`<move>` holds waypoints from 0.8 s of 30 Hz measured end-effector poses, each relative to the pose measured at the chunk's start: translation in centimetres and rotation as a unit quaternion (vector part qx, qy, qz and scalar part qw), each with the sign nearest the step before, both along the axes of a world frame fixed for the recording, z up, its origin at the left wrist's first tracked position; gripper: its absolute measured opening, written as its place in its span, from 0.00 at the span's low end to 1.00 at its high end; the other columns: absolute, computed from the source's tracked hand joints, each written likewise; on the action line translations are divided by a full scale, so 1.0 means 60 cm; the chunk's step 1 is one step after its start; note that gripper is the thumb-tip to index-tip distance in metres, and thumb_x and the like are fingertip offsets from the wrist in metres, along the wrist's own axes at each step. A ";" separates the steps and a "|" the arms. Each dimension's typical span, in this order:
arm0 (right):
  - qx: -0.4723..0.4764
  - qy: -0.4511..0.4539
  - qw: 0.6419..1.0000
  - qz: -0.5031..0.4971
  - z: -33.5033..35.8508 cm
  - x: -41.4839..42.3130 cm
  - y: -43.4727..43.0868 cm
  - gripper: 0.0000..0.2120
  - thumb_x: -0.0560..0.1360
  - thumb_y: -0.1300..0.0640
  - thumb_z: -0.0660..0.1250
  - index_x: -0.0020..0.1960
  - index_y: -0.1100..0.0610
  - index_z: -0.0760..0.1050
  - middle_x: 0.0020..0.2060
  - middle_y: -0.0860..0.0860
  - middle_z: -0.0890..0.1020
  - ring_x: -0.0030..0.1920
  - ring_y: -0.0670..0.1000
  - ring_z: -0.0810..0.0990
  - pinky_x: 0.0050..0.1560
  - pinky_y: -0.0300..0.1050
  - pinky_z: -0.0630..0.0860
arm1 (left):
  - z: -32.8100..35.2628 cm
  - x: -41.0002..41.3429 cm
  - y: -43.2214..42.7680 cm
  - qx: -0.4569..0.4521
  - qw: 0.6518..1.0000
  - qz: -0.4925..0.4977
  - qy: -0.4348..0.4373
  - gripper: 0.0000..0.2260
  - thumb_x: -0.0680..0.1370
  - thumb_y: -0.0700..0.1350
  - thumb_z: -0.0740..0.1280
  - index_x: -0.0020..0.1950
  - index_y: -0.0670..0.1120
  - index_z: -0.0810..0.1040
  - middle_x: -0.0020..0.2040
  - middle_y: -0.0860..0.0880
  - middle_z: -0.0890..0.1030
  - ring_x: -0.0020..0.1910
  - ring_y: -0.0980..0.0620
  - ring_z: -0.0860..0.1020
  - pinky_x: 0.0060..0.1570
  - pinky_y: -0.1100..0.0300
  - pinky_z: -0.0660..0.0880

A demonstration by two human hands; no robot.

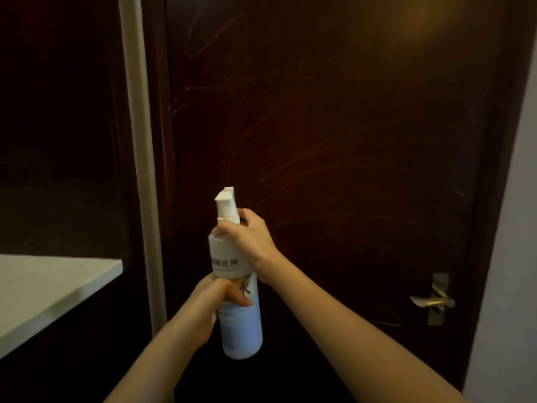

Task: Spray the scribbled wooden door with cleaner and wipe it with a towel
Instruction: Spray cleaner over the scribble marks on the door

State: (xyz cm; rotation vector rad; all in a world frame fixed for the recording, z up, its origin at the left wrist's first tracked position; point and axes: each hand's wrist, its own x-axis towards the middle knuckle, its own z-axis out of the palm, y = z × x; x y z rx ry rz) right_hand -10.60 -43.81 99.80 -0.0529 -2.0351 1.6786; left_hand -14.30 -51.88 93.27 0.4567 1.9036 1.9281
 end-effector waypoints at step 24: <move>-0.049 -0.142 0.989 0.012 -0.202 0.200 0.098 0.10 0.69 0.60 0.69 0.50 0.57 0.74 0.42 0.51 0.78 0.42 0.48 0.77 0.41 0.42 0.73 | -0.182 0.242 0.052 -0.058 0.991 -0.058 -0.104 0.12 0.67 0.28 0.67 0.49 0.38 0.77 0.43 0.41 0.81 0.41 0.46 0.80 0.40 0.55 0.77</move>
